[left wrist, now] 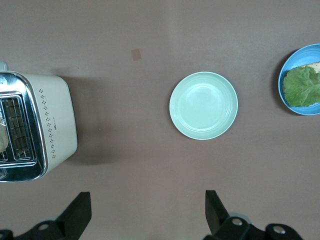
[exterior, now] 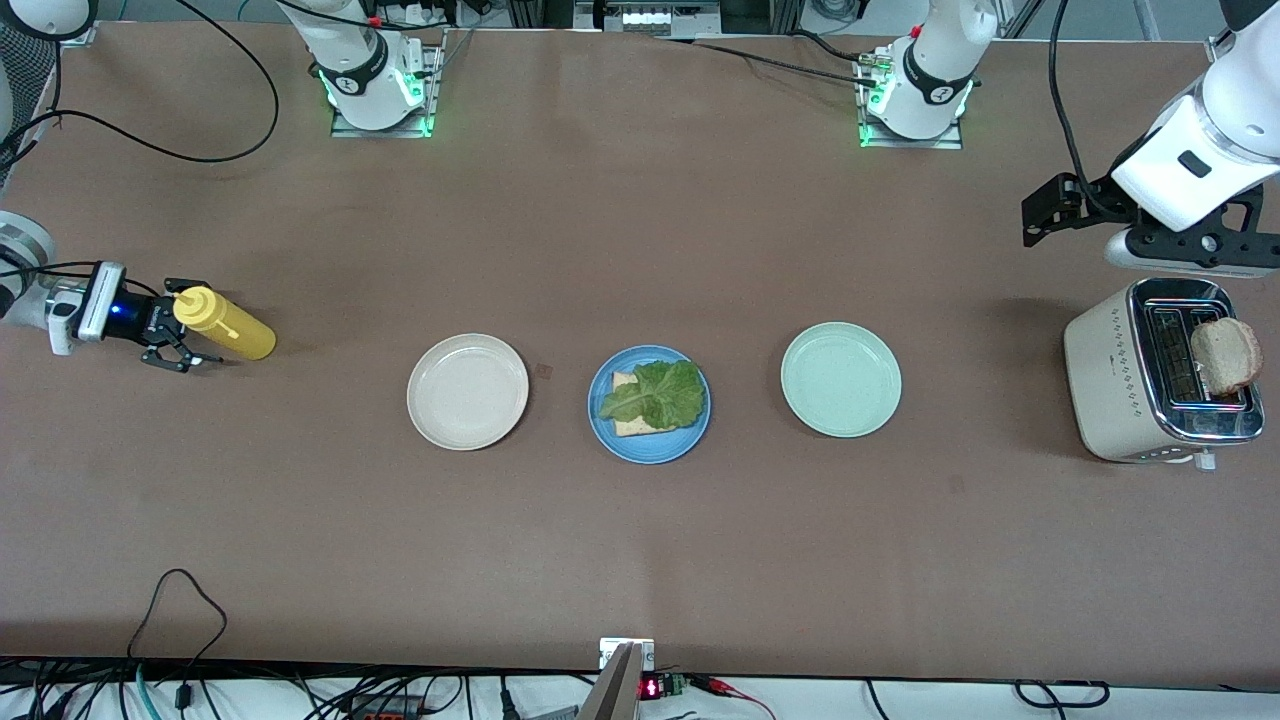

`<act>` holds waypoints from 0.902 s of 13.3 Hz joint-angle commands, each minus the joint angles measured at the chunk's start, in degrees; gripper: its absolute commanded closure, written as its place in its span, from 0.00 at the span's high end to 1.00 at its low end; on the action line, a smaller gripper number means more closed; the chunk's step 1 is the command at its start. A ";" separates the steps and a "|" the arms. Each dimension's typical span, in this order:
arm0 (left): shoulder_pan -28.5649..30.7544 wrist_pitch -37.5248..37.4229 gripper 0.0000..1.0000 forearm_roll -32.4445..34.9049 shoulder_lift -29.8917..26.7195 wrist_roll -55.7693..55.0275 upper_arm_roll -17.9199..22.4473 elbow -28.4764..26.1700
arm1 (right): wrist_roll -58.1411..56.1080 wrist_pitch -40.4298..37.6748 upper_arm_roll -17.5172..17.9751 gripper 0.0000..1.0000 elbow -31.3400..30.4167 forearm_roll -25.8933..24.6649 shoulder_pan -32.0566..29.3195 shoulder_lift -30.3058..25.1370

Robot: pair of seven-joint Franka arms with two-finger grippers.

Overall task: Make sandwich in blue plate with both arms
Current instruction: 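Grasp the yellow squeeze bottle with the right gripper, then tilt the yellow bottle over the lettuce with the right gripper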

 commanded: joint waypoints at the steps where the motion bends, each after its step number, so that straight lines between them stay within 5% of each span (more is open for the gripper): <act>1: 0.30 -0.43 1.00 -0.70 -1.15 -0.37 -0.06 -0.72 | -0.52 -1.21 2.82 1.00 1.05 0.81 -1.08 1.19; 6: 0.30 -0.43 1.00 -0.61 -1.15 -0.37 -0.14 -0.72 | -0.16 -0.78 5.55 0.97 0.34 0.81 -0.65 2.33; 8: 0.30 -0.60 1.00 -0.61 -1.15 -0.37 -0.14 -0.72 | 0.19 -0.33 5.56 0.40 0.34 0.29 -0.29 2.33; 9: 0.30 -0.78 1.00 -0.70 -1.15 -0.37 -0.14 -0.72 | 0.54 -0.16 5.56 0.18 0.34 0.11 -0.21 2.25; 11: 0.30 -0.95 1.00 -0.70 -1.23 -0.37 -0.14 -0.72 | 0.80 0.72 5.56 0.00 0.34 -0.06 0.49 2.16; 12: 0.30 -0.96 1.00 -0.70 -1.15 -0.37 -0.14 -0.72 | 0.89 1.24 5.65 0.00 0.34 -0.06 1.02 1.81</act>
